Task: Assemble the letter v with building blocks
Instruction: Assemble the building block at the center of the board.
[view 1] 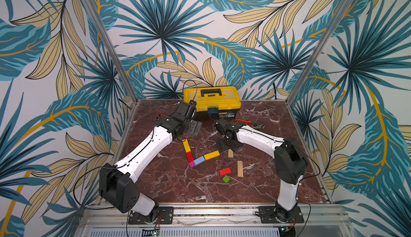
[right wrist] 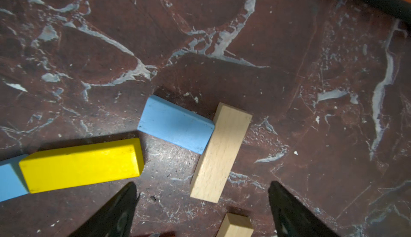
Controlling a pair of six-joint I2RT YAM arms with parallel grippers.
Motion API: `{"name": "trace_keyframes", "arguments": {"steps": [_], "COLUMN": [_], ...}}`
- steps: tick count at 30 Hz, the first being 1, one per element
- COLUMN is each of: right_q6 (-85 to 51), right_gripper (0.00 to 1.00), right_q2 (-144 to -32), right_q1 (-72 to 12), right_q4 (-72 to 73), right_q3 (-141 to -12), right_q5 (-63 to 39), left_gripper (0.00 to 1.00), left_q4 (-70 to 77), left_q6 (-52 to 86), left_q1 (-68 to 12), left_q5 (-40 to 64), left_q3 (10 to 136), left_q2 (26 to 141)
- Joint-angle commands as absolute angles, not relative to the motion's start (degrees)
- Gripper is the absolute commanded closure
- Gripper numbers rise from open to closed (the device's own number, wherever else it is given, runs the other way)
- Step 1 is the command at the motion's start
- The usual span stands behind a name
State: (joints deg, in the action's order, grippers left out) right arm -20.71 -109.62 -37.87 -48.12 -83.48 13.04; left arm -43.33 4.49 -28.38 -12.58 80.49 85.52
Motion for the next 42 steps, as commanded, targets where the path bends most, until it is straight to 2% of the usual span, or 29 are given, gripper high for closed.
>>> {"name": "trace_keyframes", "arguments": {"steps": [1, 12, 42], "right_q6": [-20.01, -19.95, -19.37], "right_gripper": [0.07, 0.07, 0.07], "right_q2": [-111.56, -114.20, -118.23], "right_q1": [-38.08, -38.02, -38.84], "right_q4": [-49.31, -49.61, -48.34], "right_q3": [-83.34, -83.27, -86.04], "right_q5": [14.15, 15.98, 13.02], "left_gripper": [0.01, 0.01, 0.01], "left_q4": [-42.89, -42.89, -42.89], "left_q6": [4.57, 4.47, 4.32], "left_q1": [-27.93, -27.88, -27.86], "left_q5": [-12.00, -12.22, -12.49], "left_q3": [80.16, 80.16, 79.98], "left_q2": [85.62, 85.88, 86.09]}}
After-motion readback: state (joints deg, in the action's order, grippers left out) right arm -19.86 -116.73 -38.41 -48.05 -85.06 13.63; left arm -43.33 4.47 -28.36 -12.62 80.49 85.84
